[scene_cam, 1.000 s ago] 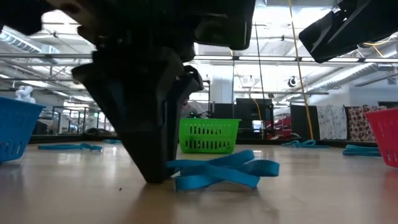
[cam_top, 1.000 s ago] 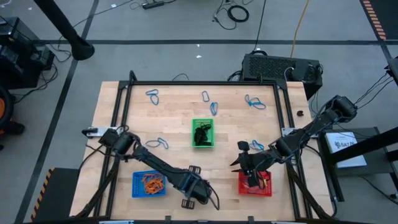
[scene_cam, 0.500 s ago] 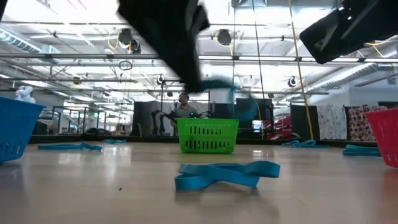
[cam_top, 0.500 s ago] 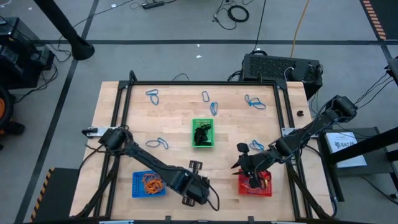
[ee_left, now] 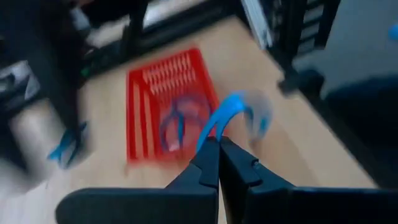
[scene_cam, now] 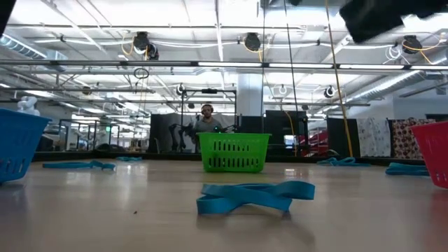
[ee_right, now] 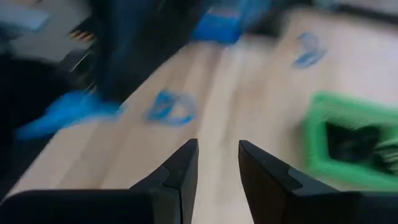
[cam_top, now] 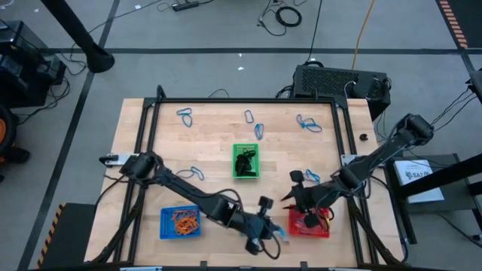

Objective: Sort rubber bands into baskets
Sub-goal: Put the blue rubber band into the red bin

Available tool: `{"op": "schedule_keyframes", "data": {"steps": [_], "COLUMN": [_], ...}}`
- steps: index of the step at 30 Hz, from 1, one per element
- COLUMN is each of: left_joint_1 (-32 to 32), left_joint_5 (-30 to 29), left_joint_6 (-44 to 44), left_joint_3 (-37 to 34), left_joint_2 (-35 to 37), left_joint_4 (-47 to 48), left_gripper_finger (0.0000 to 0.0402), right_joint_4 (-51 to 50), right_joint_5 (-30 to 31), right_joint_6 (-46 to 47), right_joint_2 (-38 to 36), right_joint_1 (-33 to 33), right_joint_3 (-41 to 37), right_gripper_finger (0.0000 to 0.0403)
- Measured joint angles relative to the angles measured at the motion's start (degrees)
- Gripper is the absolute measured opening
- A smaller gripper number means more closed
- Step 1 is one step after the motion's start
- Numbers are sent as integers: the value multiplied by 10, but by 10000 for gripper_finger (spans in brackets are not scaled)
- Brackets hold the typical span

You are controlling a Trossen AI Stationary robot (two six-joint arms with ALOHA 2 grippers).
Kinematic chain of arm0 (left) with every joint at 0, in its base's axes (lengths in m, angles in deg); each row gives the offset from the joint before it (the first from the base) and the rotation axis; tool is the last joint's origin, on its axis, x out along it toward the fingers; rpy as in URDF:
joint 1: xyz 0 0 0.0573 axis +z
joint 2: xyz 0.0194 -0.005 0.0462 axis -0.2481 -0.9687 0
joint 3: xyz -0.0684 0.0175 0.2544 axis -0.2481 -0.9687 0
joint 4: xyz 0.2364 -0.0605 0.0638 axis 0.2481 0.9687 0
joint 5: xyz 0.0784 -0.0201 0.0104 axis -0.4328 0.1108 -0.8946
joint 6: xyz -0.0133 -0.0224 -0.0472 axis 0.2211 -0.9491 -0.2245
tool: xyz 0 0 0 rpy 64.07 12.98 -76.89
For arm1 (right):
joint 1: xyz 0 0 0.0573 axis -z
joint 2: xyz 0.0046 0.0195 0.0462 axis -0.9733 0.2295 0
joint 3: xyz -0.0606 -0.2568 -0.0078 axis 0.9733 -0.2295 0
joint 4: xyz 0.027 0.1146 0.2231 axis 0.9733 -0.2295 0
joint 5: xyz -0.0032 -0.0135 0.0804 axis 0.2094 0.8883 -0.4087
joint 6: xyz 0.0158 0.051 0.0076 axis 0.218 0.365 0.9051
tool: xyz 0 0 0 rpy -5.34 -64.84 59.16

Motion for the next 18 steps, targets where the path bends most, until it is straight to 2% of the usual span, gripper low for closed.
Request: {"op": "schedule_keyframes", "data": {"steps": [4,9,12,18], "left_joint_1": [15,37,52,83], "left_joint_5": [14,30,58,78], "left_joint_6": [27,41,29,-53], "left_joint_3": [-1,-1,-1,-1], "left_joint_2": [-31,-65,-84,-120], "left_joint_4": [-96,-205,-259,-309], "left_gripper_finger": [1,0,0,0], "right_joint_4": [-12,-86,-118,-130], "right_joint_5": [138,234,257,259], "right_joint_6": [-7,44,73,83], "right_joint_2": [-33,-53,-56,-56], "right_joint_1": [-25,-65,-80,-87], "right_joint_3": [5,5,5,5], "right_gripper_finger": [109,109,109,109]}}
